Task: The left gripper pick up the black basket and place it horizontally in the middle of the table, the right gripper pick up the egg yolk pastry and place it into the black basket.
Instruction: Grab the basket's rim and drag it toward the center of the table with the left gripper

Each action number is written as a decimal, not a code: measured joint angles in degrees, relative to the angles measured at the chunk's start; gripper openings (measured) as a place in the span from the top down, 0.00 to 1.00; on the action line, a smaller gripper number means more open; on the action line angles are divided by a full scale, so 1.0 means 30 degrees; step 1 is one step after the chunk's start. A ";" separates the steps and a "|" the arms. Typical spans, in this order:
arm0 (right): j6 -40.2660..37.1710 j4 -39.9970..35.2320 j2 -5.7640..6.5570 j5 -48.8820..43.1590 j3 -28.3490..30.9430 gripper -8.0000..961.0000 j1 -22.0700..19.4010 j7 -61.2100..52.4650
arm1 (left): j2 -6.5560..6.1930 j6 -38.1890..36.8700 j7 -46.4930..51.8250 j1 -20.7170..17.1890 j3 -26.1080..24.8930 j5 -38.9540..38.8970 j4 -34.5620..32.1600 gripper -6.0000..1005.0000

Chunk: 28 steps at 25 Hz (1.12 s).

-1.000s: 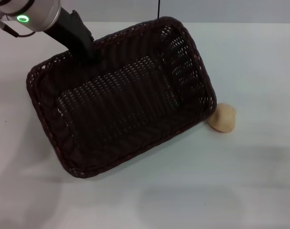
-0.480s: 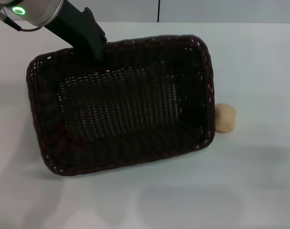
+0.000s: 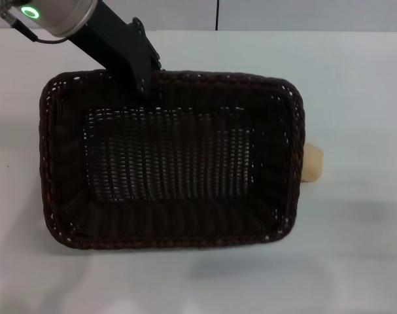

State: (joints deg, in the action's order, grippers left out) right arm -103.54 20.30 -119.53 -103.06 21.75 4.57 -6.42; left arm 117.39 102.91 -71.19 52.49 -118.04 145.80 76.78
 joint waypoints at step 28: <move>0.0039 -0.0001 0.0032 -0.0012 -0.0160 0.20 0.0041 0.0001 | 0.0276 -0.4919 -0.0767 0.1043 0.2729 0.1446 -0.3998 0.50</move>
State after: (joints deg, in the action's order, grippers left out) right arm -103.42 20.30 -119.44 -103.09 21.27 4.69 -6.41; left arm 118.22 88.15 -73.49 55.62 -109.85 150.13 64.79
